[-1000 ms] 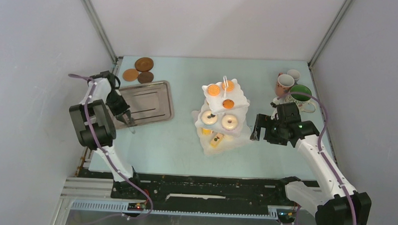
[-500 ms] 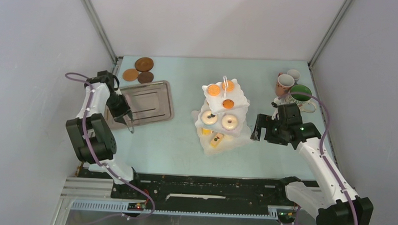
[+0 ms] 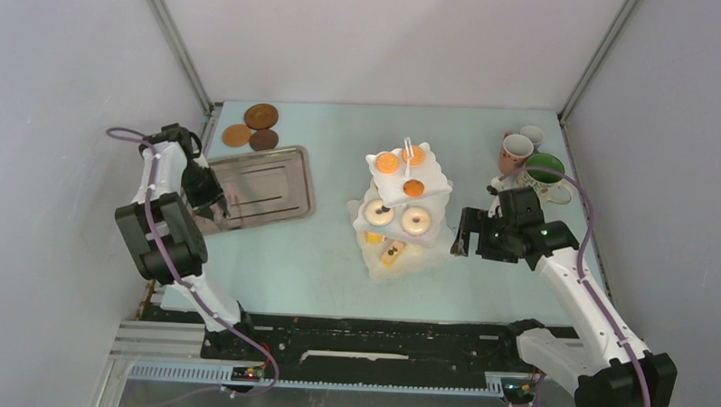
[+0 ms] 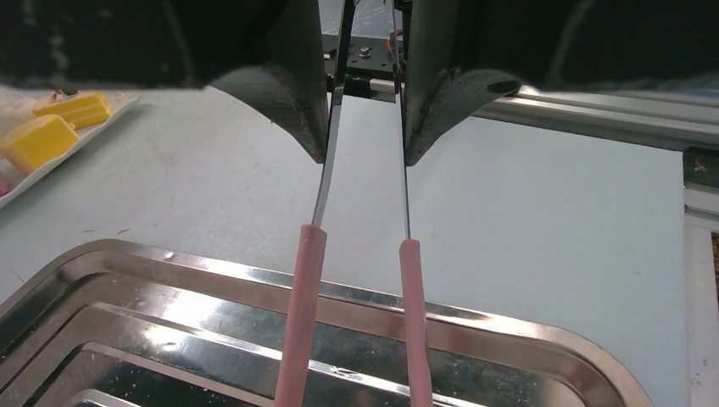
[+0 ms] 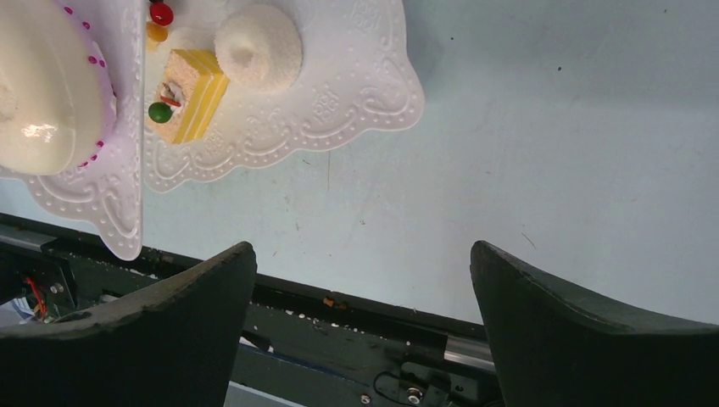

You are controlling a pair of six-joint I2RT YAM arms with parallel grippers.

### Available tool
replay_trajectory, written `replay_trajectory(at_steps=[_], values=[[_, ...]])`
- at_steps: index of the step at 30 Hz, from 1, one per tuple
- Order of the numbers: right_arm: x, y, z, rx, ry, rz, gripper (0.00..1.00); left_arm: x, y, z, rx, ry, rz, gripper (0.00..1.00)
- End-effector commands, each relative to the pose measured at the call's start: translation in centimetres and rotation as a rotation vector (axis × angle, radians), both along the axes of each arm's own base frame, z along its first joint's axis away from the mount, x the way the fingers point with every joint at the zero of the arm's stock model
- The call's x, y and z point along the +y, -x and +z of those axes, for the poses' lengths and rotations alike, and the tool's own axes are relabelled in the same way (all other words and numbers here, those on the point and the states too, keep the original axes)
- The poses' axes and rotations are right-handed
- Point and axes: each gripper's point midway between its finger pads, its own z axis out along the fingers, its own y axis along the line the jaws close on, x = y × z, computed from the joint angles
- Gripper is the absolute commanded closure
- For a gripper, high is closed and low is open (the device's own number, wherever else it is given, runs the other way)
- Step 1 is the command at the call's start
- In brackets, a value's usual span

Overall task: Serve the afternoon tea
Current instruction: Adjust the dessert on the tray.

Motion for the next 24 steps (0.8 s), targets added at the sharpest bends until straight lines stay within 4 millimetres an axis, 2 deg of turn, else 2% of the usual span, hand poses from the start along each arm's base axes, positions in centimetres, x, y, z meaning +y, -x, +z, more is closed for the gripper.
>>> replay_trajectory(at_steps=[1,5,10,19,24], values=[[0.5,-0.5,0.4,-0.024,-0.017,0.025,0.00,0.8,-0.9,3.6,-0.116,-0.069,0.016,0.64],[1.0,-0.3,0.6,-0.031,-0.022,0.045,0.00,1.5,-0.3,5.1,-0.115,-0.119,0.022,0.64],[1.2,-0.2,0.7,-0.042,-0.027,0.054,0.00,2.5,0.2,5.4,-0.065,-0.176,-0.012,0.64],[1.2,-0.2,0.0,-0.007,-0.016,0.055,0.00,3.1,-2.0,4.1,-0.030,-0.141,-0.055,0.60],[1.2,-0.2,-0.3,0.007,-0.010,0.054,0.00,3.7,-1.8,3.1,0.023,-0.160,-0.073,0.60]])
